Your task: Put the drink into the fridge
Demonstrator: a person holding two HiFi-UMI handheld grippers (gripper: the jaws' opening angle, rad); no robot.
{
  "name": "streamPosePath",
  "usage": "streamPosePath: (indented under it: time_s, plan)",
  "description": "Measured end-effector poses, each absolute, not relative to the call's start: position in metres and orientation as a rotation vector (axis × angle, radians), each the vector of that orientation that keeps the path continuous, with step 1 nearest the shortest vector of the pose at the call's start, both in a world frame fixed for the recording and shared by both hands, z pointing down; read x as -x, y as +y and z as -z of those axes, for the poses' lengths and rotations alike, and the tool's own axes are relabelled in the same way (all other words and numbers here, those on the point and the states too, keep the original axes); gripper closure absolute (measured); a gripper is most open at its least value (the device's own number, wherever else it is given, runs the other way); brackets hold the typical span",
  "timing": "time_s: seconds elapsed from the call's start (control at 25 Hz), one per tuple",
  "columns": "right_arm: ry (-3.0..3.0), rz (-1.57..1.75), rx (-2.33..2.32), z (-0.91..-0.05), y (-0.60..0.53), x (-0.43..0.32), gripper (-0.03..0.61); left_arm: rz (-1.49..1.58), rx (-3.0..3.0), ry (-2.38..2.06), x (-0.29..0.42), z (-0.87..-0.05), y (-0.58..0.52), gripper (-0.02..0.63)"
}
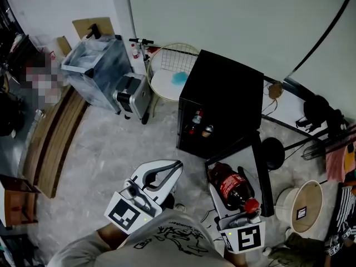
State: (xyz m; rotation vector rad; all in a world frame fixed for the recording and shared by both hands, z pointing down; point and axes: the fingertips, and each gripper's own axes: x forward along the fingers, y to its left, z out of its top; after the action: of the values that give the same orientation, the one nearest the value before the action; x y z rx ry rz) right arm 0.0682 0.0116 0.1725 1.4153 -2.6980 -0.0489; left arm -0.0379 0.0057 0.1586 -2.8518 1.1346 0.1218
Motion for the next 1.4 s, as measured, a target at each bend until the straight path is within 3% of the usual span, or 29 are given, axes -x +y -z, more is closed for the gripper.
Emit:
streamPosePath:
  time_s: [0.84,1.4]
  plan:
    - [-2.672,0.048,-1.468,-0.175,-0.084,-0.031,0.265,-0.127,2.872,1.104,0.078,-0.164,-0.095,0.591]
    - [-2.684,0.021,-1.488,-0.169,-0.101,-0.070,0.265,-0.143,2.862,1.106,0.035,-0.155,-0.106,0.591]
